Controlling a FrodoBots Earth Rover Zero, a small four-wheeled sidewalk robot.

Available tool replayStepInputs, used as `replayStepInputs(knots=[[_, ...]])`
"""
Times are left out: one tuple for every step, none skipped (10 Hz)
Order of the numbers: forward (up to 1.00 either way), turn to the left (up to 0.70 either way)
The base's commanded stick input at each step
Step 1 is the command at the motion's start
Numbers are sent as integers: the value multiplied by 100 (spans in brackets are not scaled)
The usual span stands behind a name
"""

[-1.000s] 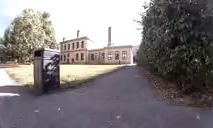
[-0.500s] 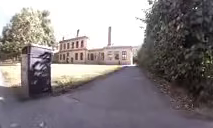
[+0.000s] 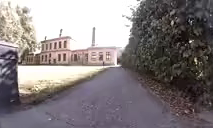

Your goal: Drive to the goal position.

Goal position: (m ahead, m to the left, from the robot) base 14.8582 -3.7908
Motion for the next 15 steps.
replayStepInputs(knots=[[70, 0], [70, 0], [70, 0], [70, 0], [70, 0], [70, 0], [70, 0], [70, 0], [70, 0], [70, 0], [70, 0], [70, 0], [70, 0], [70, 0], [70, 0]])
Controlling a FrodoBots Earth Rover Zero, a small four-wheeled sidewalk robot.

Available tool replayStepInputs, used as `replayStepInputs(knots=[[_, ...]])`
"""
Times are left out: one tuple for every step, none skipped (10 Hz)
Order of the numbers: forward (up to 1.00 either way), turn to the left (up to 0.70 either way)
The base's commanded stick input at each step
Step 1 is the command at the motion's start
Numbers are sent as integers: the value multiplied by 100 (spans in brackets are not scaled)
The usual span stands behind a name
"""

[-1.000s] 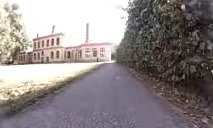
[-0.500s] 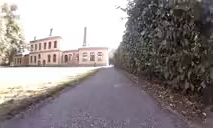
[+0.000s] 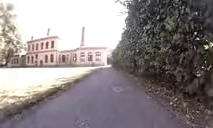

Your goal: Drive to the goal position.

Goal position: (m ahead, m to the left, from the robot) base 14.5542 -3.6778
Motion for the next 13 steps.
replayStepInputs(knots=[[70, 0], [70, 0], [70, 0], [70, 0], [70, 0], [70, 0], [70, 0], [70, 31], [70, 32], [70, 8], [70, 0], [70, 0], [70, 0]])
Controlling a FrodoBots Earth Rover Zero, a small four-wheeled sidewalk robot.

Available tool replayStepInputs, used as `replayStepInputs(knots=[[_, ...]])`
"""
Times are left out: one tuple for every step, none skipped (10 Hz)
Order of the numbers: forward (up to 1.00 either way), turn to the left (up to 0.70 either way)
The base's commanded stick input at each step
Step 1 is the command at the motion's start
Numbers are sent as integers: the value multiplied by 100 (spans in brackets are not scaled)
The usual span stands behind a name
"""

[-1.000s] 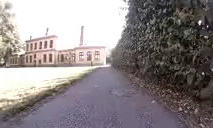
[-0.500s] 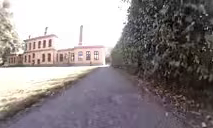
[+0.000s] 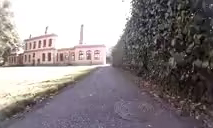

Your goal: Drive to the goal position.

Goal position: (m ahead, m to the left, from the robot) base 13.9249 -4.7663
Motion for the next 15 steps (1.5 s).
replayStepInputs(knots=[[70, 0], [70, 0], [70, 0], [70, 0], [70, 0], [70, 0], [70, 0], [70, 0], [70, 0], [70, -2], [70, -17], [70, -35], [70, -21], [70, 0], [70, 0]])
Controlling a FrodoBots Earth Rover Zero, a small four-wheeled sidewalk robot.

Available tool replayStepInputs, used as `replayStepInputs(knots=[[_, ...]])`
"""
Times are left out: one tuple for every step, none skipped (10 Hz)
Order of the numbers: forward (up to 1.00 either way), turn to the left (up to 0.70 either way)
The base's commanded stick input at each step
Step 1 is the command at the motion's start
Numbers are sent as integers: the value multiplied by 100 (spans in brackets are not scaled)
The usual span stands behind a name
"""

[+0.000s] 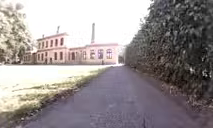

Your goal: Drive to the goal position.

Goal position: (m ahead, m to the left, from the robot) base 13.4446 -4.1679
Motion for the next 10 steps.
replayStepInputs(knots=[[70, 0], [70, 0], [70, 0], [70, 0], [70, 0], [70, 0], [70, 0], [70, 0], [70, 0], [70, 0]])
